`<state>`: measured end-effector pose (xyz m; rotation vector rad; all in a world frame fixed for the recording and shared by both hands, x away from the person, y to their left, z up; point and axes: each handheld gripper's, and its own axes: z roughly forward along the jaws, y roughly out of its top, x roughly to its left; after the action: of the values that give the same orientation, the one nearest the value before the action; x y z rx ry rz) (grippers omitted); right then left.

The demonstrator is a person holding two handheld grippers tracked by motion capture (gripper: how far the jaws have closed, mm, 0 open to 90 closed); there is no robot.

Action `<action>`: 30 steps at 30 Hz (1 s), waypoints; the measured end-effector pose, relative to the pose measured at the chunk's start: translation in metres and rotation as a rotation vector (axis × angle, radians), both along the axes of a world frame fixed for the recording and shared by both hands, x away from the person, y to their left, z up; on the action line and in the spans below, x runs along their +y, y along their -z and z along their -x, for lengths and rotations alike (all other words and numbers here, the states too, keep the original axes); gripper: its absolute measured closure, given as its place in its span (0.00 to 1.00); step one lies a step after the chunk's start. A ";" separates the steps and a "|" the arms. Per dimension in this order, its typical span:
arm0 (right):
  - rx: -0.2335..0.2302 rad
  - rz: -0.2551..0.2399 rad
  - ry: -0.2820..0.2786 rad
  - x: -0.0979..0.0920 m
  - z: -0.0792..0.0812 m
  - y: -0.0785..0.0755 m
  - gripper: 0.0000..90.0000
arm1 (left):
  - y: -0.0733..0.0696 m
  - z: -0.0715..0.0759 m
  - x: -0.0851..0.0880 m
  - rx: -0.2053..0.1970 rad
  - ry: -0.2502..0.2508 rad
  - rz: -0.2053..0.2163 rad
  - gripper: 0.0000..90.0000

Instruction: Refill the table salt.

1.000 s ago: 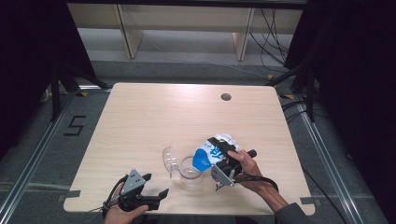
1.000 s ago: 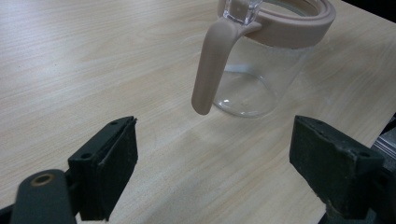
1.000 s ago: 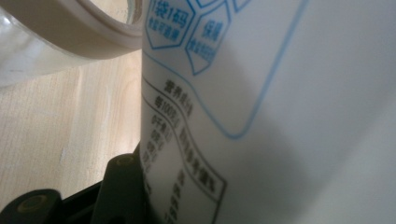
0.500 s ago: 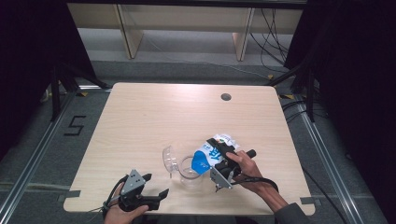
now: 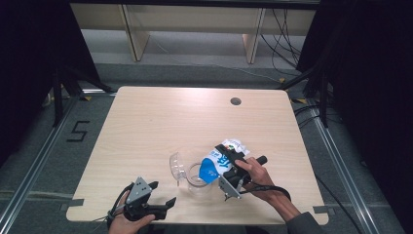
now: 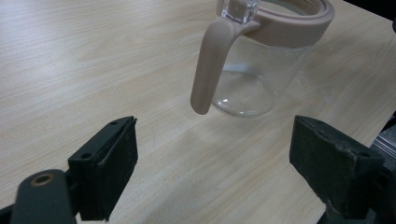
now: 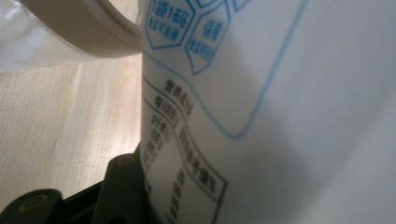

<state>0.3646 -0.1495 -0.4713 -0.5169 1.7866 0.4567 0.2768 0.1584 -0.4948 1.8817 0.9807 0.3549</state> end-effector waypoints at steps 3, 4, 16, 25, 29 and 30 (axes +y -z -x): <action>0.013 -0.036 0.001 0.000 0.000 0.005 0.56 | 0.000 0.000 0.000 0.000 0.000 0.000 0.17; 0.027 -0.026 0.036 0.000 0.003 0.006 0.56 | 0.000 0.000 0.000 0.000 0.001 0.001 0.17; -0.029 0.015 -0.021 0.003 0.001 0.002 0.56 | 0.001 0.000 -0.001 0.001 0.001 0.003 0.17; -0.028 0.012 -0.003 0.003 0.002 0.006 0.56 | 0.001 0.000 -0.001 0.001 0.002 0.002 0.17; -0.060 0.034 -0.026 0.004 0.001 0.003 0.56 | 0.001 0.000 -0.001 0.002 -0.003 -0.001 0.17; -0.061 0.029 -0.023 0.004 0.001 0.003 0.57 | 0.001 0.000 -0.001 0.002 -0.002 0.002 0.17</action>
<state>0.3632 -0.1456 -0.4743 -0.5666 1.7326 0.4271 0.2767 0.1573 -0.4958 1.8799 0.9841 0.3539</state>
